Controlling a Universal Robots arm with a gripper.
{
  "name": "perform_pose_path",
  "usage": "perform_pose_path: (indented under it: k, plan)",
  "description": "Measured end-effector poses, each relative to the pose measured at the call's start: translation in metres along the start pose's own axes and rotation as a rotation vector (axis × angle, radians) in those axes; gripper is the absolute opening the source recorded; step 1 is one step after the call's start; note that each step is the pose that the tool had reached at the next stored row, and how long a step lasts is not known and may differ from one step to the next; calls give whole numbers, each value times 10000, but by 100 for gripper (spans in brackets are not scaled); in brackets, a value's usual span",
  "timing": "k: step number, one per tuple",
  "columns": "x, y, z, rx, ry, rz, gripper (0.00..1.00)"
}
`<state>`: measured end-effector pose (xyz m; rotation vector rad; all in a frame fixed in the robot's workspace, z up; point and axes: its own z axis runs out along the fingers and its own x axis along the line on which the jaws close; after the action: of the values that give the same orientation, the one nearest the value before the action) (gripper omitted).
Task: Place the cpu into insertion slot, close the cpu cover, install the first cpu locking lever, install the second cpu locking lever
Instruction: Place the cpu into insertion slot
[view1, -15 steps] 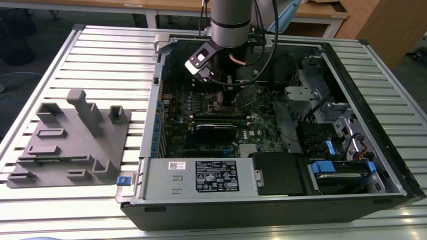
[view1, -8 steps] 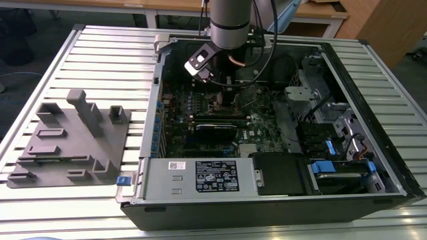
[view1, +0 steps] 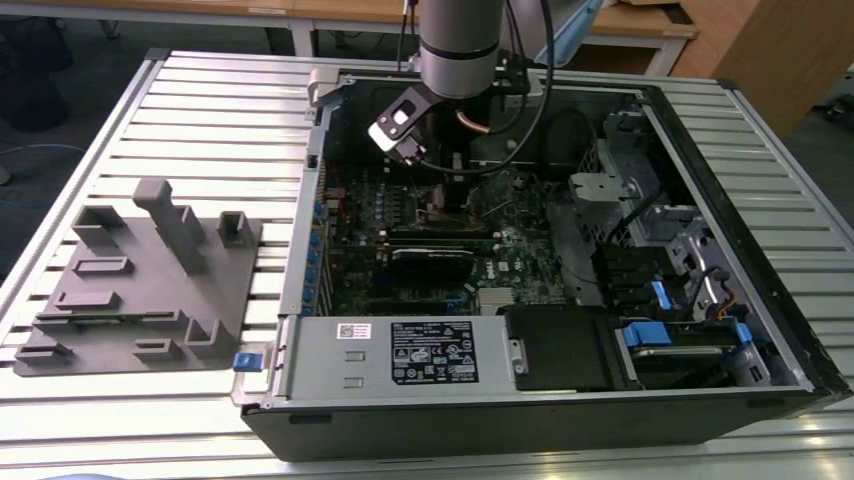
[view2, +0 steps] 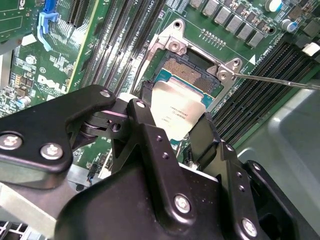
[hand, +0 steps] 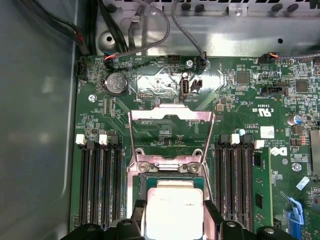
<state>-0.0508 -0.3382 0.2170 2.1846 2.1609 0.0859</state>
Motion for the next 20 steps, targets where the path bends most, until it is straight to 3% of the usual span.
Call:
perform_pose_path:
  k: [20]
  plan:
    - [65,-32,94,1,3,0,54]
